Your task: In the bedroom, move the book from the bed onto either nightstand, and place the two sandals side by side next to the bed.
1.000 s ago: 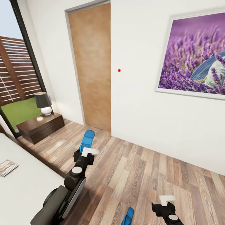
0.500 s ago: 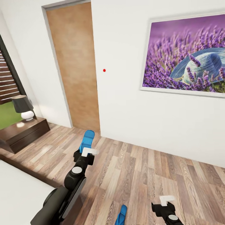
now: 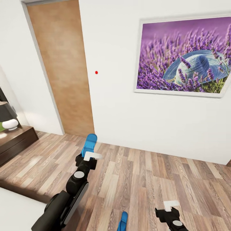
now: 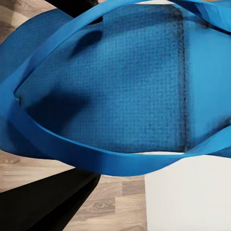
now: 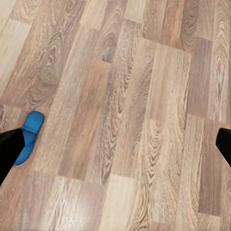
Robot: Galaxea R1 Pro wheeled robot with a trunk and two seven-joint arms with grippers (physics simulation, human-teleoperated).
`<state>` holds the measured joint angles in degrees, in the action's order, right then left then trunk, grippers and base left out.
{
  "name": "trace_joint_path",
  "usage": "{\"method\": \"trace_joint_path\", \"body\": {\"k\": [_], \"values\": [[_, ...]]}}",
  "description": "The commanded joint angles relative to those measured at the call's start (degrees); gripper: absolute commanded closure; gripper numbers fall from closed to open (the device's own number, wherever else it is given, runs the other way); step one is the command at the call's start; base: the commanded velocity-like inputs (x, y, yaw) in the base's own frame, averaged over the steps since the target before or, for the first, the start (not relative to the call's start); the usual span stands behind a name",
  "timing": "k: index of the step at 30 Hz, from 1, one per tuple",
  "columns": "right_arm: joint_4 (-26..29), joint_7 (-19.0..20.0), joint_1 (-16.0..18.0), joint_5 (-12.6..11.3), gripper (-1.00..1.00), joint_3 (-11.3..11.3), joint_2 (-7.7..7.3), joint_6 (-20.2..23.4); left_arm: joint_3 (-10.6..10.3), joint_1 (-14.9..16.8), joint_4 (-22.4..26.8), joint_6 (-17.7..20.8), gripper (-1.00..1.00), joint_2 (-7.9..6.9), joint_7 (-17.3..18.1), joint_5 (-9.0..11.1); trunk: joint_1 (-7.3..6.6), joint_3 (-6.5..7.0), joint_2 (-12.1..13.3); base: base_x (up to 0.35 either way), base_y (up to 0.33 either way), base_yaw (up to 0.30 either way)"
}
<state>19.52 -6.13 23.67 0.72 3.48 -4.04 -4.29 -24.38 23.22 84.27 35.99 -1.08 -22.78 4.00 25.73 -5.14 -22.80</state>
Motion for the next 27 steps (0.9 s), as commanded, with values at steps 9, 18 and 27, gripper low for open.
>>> {"method": "trace_joint_path", "body": {"k": [9,18,27], "values": [[-0.03,-0.38,0.06,0.08,-1.00,0.39,-0.01,-0.12,-0.23,0.08,-0.04,0.22,1.00,-0.07,-0.51,0.40,0.05,-0.12,-0.12,0.116,0.105,-0.027],[-0.05,-0.38,0.06,0.08,-1.00,0.39,-0.01,-0.12,-0.23,0.08,-0.13,0.22,1.00,-0.07,-0.58,0.40,0.05,-0.12,-0.12,0.113,0.086,-0.002],[-0.02,-0.38,0.06,0.09,-1.00,0.39,-0.01,-0.11,-0.30,0.08,-0.19,0.11,1.00,-0.02,-0.48,-4.48,0.05,-0.12,-0.12,0.105,0.076,-0.015]]}}
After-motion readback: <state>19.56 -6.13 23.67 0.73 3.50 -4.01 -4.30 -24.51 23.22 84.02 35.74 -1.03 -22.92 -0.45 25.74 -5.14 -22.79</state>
